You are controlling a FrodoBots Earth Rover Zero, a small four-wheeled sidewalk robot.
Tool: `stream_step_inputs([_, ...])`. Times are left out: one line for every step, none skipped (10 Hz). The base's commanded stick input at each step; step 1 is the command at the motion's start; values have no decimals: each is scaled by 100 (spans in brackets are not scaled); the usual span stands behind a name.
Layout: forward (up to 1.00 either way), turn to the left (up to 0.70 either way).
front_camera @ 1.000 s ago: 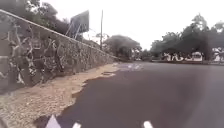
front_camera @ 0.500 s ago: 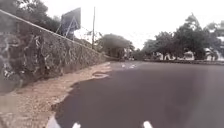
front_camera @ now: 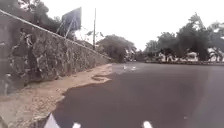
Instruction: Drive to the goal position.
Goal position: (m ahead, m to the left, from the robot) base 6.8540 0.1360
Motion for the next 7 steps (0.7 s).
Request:
stream_step_inputs([85, -22])
stream_step_inputs([85, -22])
stream_step_inputs([85, -22])
stream_step_inputs([85, -22])
stream_step_inputs([85, -22])
stream_step_inputs([85, -22])
stream_step_inputs([85, -22])
